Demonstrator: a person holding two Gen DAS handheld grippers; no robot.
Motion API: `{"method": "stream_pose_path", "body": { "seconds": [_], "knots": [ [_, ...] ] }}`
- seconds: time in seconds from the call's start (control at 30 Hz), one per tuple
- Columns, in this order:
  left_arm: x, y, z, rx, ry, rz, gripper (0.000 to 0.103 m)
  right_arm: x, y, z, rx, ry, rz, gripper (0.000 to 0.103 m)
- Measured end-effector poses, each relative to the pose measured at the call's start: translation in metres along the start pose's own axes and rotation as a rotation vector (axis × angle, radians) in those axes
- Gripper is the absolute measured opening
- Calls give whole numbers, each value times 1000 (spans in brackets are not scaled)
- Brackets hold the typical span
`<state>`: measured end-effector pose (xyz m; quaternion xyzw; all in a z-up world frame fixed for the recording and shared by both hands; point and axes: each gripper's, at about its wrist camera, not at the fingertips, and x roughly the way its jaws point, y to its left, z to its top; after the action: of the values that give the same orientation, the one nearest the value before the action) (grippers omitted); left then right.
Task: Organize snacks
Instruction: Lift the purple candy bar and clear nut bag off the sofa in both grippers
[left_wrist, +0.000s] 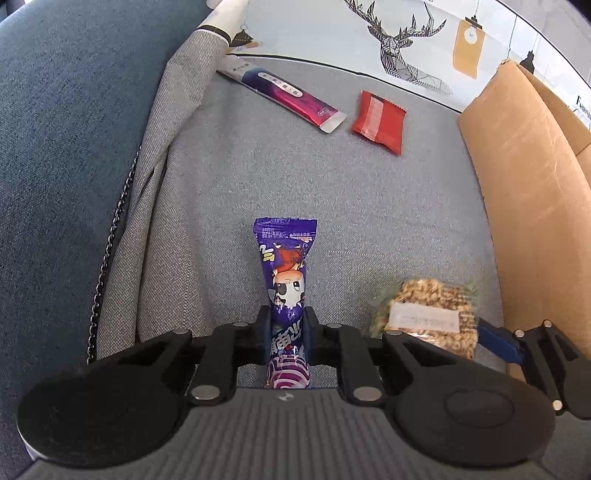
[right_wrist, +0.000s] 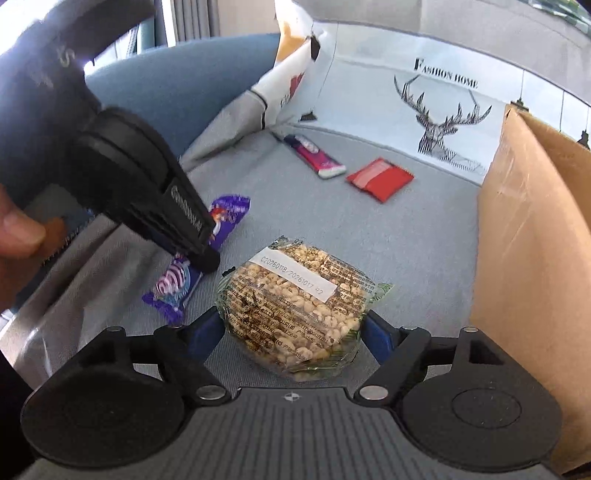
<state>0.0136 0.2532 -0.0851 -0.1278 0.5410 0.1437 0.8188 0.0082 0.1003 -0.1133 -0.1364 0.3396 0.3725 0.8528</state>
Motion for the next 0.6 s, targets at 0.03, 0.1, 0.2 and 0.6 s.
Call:
{"method": "stream_pose_path", "body": {
  "seconds": [0.03,0.1,0.2,0.6],
  "knots": [
    [1,-1,0,3,4,0,18,2,1,-1,-2,14,-3,81],
    [3,-2,1,13,10,4,18,6,1,-2,-1,34,-9,81],
    [4,-4,0,25,13,7,18,7,2,-3,2,41,-10,81],
    [-6,-2,0,-1,-53,0,16,-1,1,-5,10,-6,-19,81]
  ]
}}
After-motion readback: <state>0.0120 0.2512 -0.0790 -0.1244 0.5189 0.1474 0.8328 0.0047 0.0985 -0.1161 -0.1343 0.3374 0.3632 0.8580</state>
